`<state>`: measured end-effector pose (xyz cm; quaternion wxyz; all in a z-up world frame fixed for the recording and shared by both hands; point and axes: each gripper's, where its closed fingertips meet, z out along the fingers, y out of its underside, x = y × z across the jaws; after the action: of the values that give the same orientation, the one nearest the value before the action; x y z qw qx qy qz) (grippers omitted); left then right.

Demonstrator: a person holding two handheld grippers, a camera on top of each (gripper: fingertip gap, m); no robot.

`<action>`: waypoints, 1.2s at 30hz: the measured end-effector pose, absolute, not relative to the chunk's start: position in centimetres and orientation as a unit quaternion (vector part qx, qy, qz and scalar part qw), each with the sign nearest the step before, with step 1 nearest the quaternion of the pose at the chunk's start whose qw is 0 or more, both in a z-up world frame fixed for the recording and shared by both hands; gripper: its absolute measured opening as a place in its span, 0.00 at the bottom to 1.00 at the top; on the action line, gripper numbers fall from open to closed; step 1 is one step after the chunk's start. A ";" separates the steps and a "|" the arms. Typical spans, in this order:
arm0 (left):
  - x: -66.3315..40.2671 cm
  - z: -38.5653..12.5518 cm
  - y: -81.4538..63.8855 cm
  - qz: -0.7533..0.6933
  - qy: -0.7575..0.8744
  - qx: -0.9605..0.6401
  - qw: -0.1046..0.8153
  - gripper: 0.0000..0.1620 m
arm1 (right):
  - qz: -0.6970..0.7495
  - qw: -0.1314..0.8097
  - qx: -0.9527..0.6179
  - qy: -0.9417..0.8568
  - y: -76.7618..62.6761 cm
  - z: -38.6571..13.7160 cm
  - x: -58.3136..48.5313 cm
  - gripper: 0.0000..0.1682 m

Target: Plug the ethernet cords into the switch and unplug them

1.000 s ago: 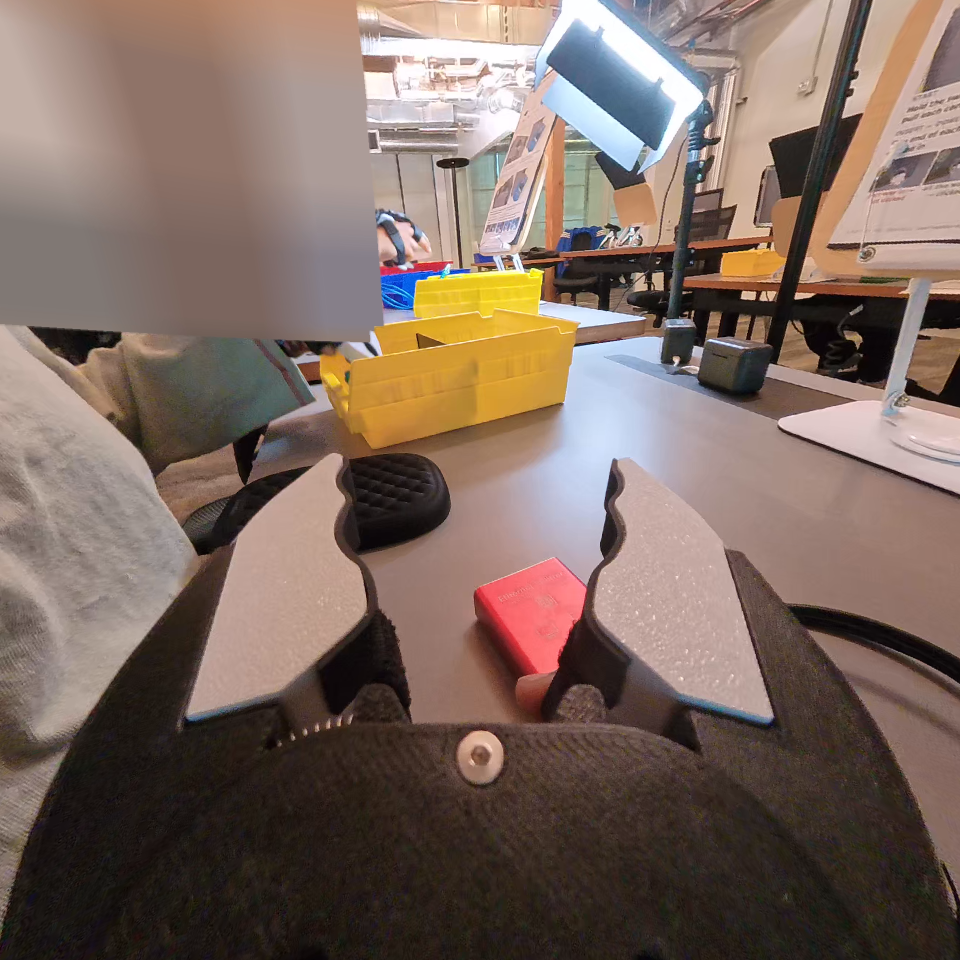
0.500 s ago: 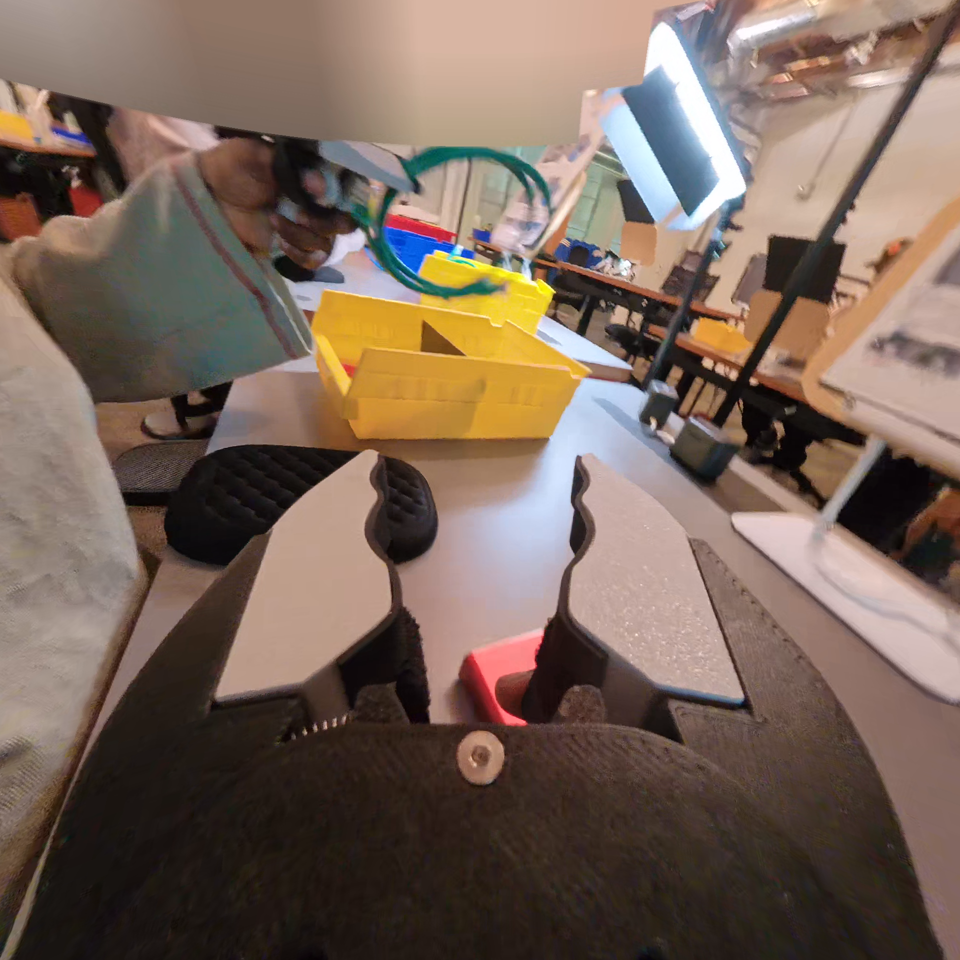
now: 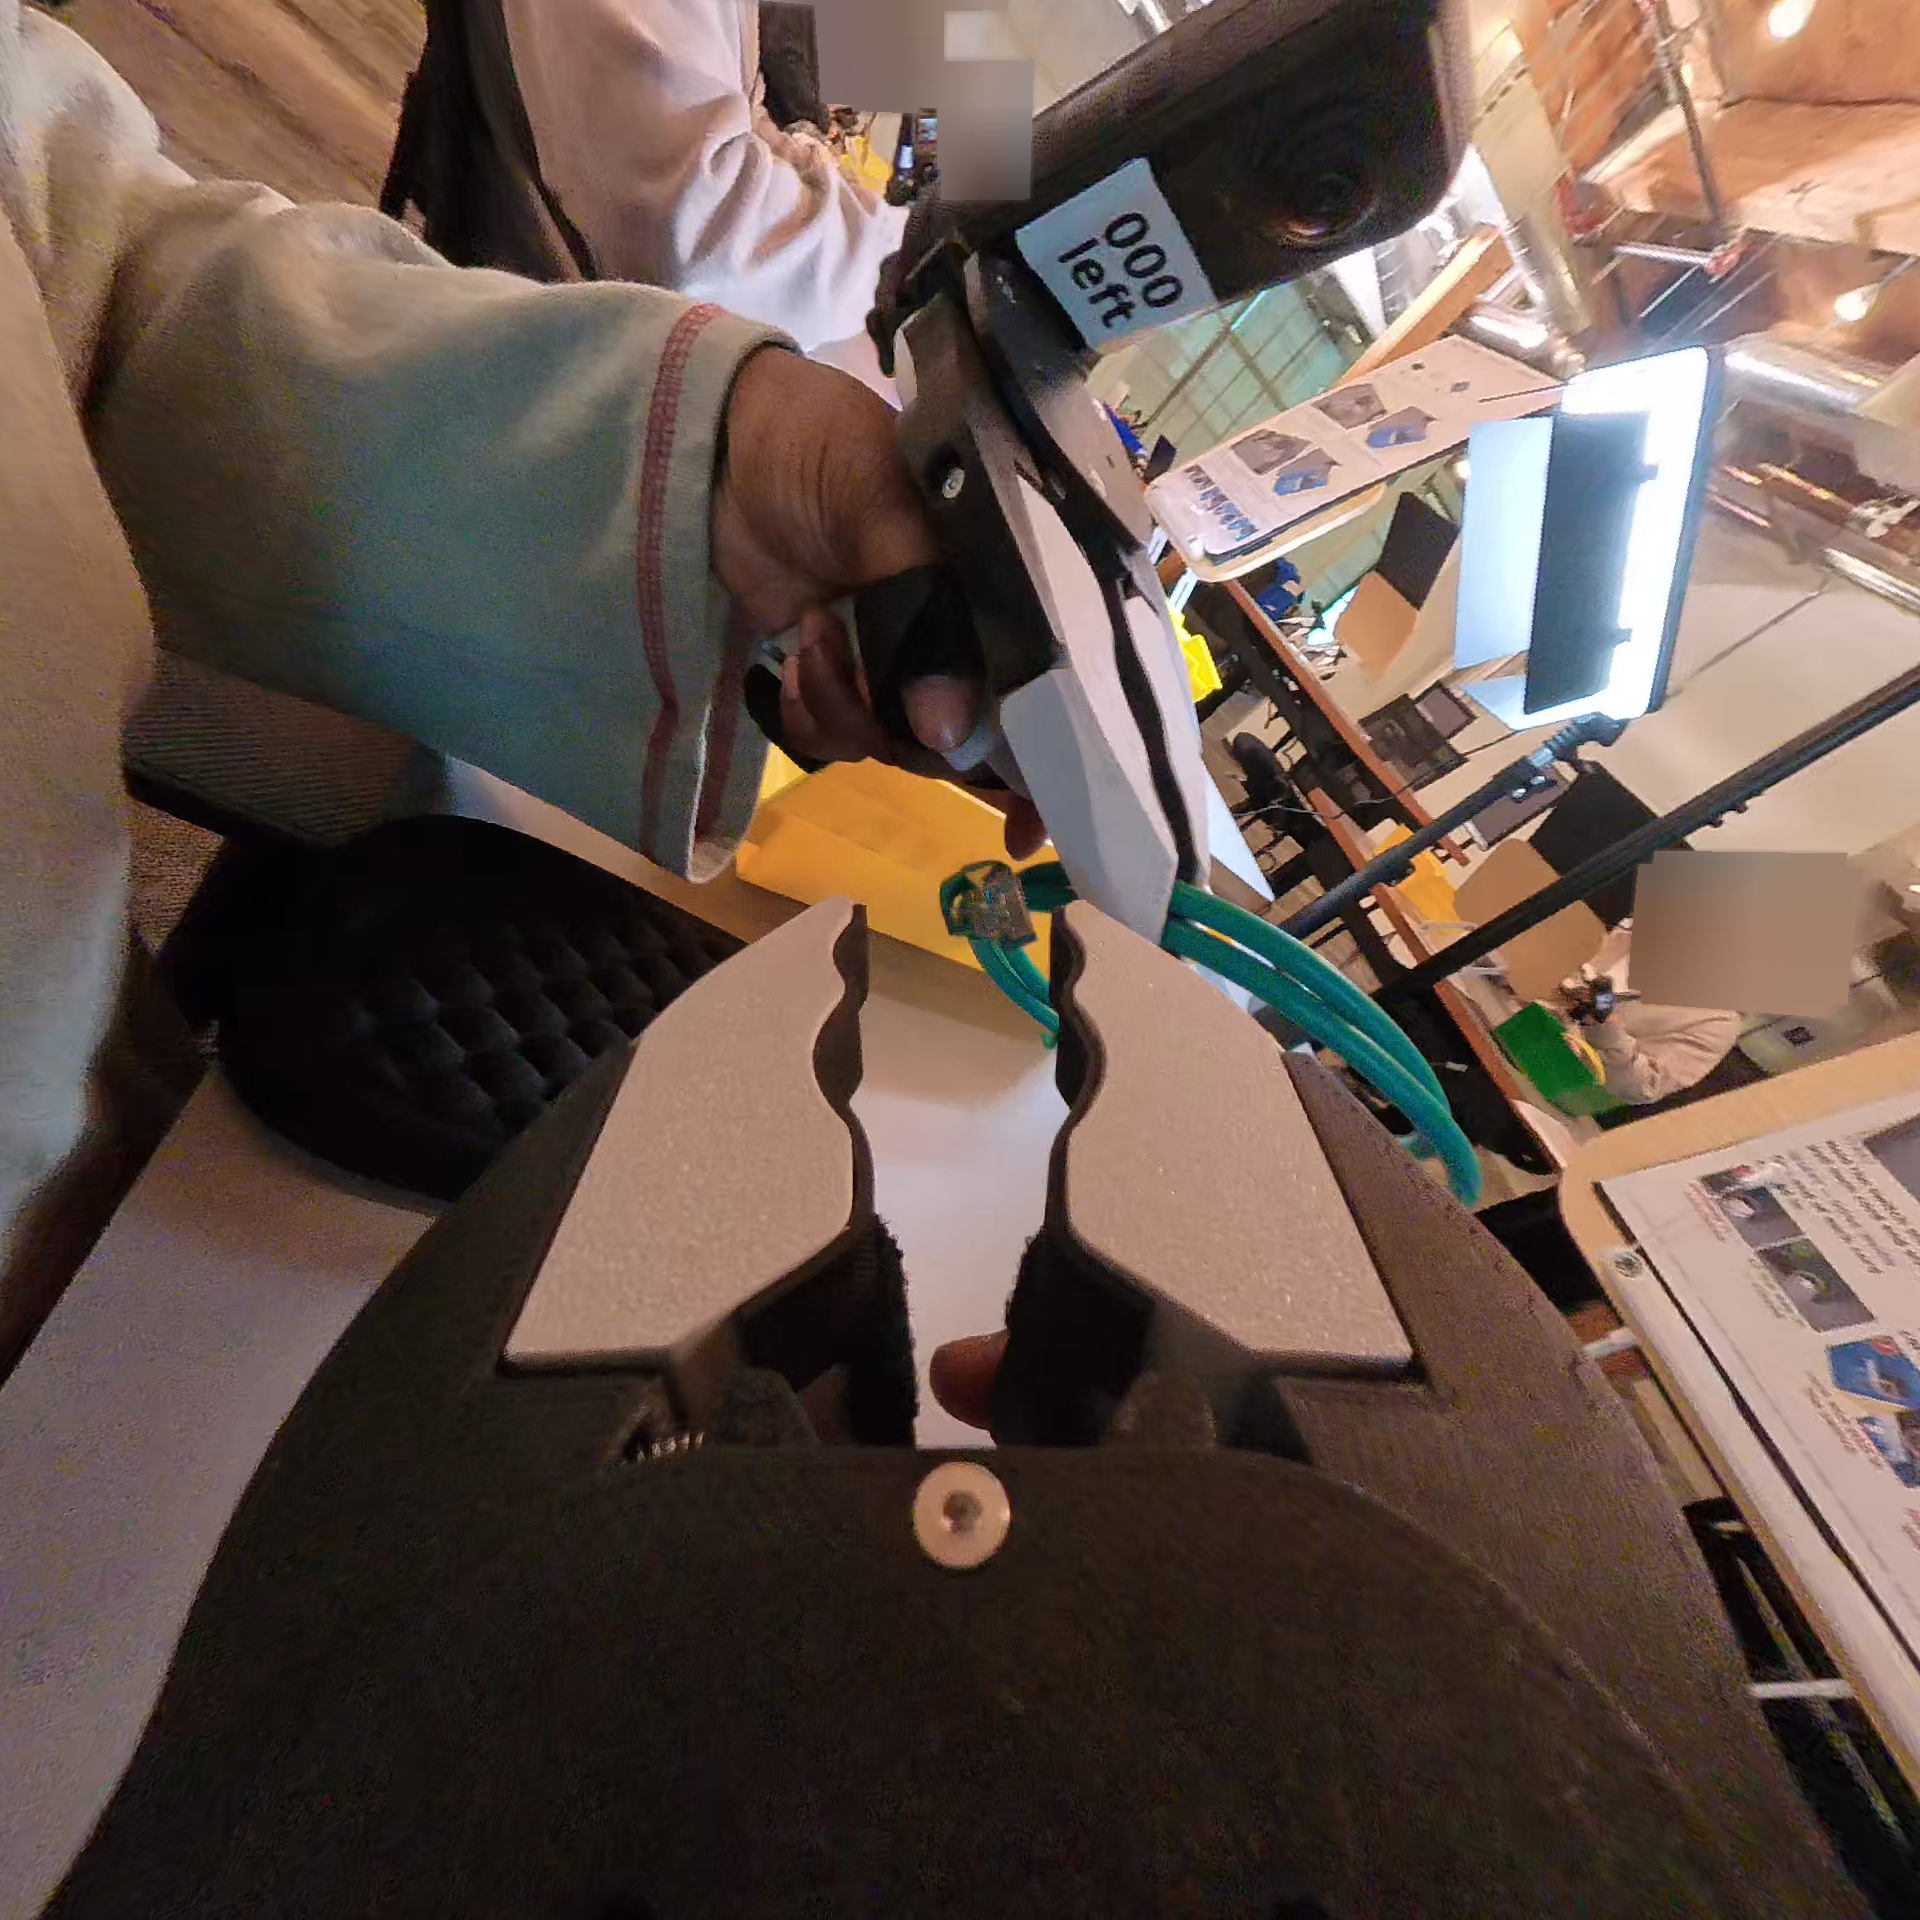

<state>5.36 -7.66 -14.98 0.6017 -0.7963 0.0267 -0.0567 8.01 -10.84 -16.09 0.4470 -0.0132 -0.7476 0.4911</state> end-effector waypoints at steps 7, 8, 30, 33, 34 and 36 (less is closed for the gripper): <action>5.5 -15.4 -7.3 -0.046 0.041 -0.801 0.596 0.06 | 0.507 0.419 -0.042 -0.752 -10.9 -16.5 7.5 0.09; 5.2 -15.0 -7.3 -0.029 0.046 -0.793 0.606 0.10 | 0.531 0.405 -0.063 -0.742 -10.7 -16.2 7.4 0.09; 5.0 -16.9 -7.3 0.302 0.285 -0.738 0.532 0.12 | 0.826 -0.178 -0.409 -0.345 -6.6 -16.1 5.5 0.08; 5.0 -17.3 -7.2 0.305 0.291 -0.738 0.527 0.07 | 0.824 -0.188 -0.411 -0.341 -6.7 -16.3 5.7 0.08; 5.0 -17.4 -7.2 0.302 0.292 -0.738 0.527 0.07 | 0.823 -0.192 -0.411 -0.341 -6.7 -16.4 5.7 0.08; 5.1 -17.6 -7.3 0.287 0.295 -0.745 0.525 0.06 | 0.820 -0.198 -0.411 -0.345 -6.7 -16.6 5.8 0.08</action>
<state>5.14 -7.32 -17.63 0.5247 -0.7455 0.2946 0.2866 5.85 -6.74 -16.62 -0.1975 -0.4105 -0.3455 0.8204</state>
